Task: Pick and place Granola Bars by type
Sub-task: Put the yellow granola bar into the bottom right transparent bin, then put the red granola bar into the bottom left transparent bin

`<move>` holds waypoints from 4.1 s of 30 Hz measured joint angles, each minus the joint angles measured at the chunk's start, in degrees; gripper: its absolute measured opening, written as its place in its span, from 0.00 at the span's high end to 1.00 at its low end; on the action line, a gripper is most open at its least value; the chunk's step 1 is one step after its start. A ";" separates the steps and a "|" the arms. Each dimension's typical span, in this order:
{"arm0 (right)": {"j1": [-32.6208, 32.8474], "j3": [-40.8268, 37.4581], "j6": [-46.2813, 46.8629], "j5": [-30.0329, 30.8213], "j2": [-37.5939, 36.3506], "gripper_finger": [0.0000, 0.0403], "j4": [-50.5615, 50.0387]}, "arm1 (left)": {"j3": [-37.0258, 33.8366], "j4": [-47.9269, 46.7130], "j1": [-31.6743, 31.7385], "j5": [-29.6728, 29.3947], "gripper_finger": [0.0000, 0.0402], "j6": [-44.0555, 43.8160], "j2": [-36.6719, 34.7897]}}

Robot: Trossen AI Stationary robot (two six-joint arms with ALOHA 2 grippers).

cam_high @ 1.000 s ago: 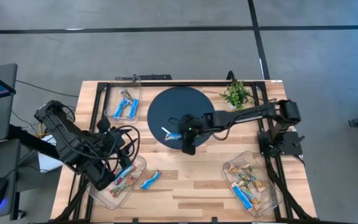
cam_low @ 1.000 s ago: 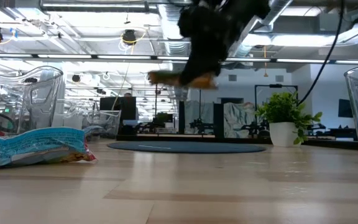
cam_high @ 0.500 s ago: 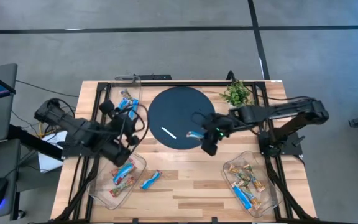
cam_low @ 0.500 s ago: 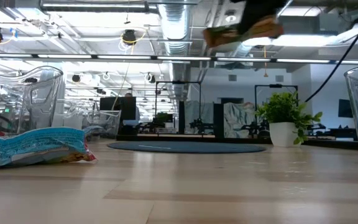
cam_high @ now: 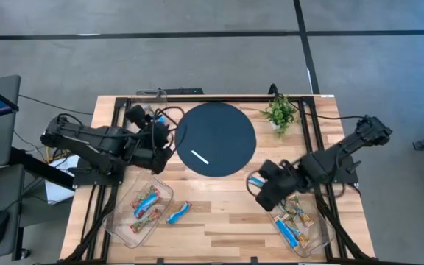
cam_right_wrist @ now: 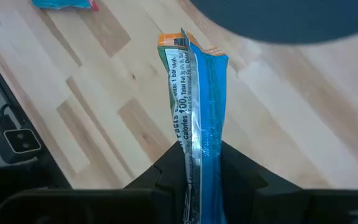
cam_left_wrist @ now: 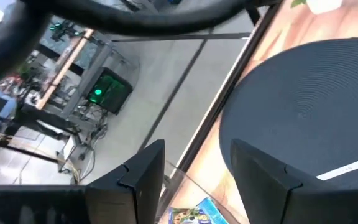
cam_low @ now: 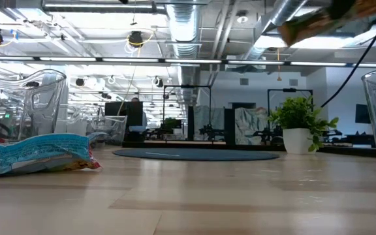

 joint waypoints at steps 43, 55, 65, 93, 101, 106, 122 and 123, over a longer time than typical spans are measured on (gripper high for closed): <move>28.69 -0.46 53.00 -4.25 14.36 0.83 -13.52 | 0.00 27.69 17.84 51.26 0.56 29.53 13.70; 28.09 -0.44 51.13 -4.63 14.34 0.67 -13.21 | 0.00 28.70 18.06 54.24 0.56 26.99 13.70; 32.94 -0.44 48.25 -4.01 14.29 0.37 -20.75 | 0.00 33.19 12.02 55.14 0.56 8.69 13.70; 42.71 -0.42 46.62 27.48 14.23 0.37 -25.68 | 0.02 27.42 -9.29 50.14 0.56 -13.56 33.55; 43.49 -0.42 47.14 27.29 14.25 0.37 -25.38 | 0.02 22.25 -10.51 50.39 0.56 -13.91 35.45; 43.27 -0.42 47.14 27.51 14.25 0.37 -25.39 | 0.02 17.49 -10.49 51.32 0.56 -17.33 35.32; 43.27 -0.42 47.17 27.81 14.25 0.37 -26.47 | 0.02 15.32 -13.16 49.59 0.56 -15.97 35.32; 43.27 -0.42 47.17 27.92 14.25 0.37 -26.49 | 0.02 15.32 -13.14 49.50 0.56 -15.40 35.32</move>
